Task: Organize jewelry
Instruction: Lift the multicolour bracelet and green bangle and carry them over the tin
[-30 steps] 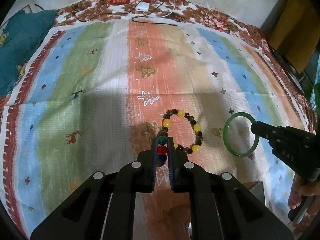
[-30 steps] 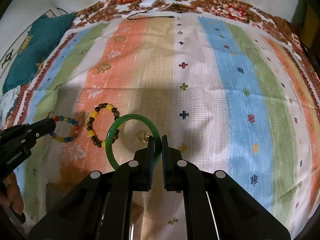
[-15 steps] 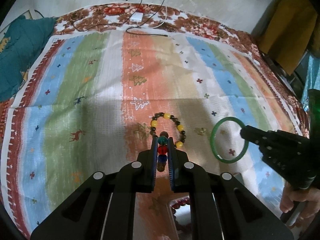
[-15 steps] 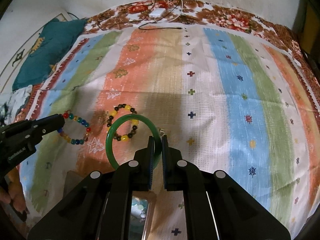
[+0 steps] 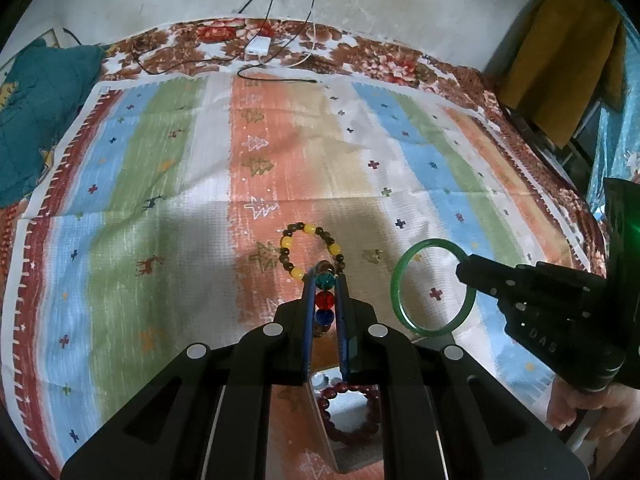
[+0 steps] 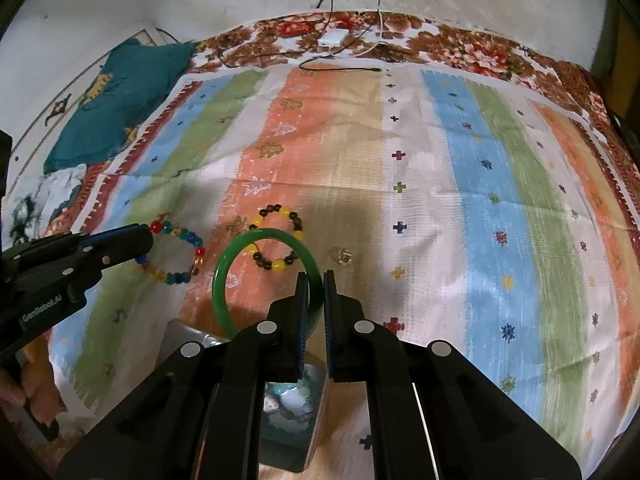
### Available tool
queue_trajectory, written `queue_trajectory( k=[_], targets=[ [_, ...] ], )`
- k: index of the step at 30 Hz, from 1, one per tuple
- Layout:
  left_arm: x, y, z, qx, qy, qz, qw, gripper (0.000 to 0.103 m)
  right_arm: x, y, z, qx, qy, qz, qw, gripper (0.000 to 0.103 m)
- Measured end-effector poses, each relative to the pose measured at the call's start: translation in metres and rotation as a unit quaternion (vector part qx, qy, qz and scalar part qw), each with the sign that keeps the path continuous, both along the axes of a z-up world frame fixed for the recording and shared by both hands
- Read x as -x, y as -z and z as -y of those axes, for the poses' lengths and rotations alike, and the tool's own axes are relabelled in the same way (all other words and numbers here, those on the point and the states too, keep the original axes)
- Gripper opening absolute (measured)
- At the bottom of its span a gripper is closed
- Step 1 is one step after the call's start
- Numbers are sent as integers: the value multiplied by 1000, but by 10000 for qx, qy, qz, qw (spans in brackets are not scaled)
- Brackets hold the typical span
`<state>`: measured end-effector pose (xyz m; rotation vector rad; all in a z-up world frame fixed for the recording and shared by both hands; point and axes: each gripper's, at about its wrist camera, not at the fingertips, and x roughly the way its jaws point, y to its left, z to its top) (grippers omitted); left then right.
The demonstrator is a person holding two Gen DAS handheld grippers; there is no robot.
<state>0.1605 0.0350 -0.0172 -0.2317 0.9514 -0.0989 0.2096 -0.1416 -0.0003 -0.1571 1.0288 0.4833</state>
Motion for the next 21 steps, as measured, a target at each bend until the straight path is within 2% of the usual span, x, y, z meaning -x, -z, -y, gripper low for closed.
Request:
queue_trajectory(
  k=[21],
  targets=[
    [36, -15, 15, 112, 146, 195, 9996, 9, 36, -7, 3, -84, -193, 42, 9998, 8]
  ],
)
